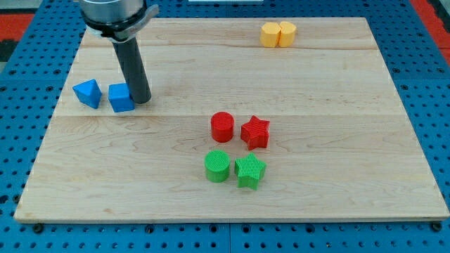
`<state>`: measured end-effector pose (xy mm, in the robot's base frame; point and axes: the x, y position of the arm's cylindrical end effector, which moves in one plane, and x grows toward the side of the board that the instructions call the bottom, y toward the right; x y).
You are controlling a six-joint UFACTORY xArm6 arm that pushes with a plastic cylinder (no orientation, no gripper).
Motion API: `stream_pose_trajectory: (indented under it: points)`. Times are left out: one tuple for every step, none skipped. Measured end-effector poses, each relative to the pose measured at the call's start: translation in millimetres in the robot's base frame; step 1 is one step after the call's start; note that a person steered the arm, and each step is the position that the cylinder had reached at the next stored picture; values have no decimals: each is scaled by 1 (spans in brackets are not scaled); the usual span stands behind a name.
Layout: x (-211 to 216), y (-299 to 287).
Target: Move the red blocks to the center of the board
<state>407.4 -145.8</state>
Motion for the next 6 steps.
stream_pose_trajectory:
  points:
    - [44, -3]
    - [77, 50]
    - [82, 151]
    - [97, 181]
    - [131, 182]
    - [140, 243]
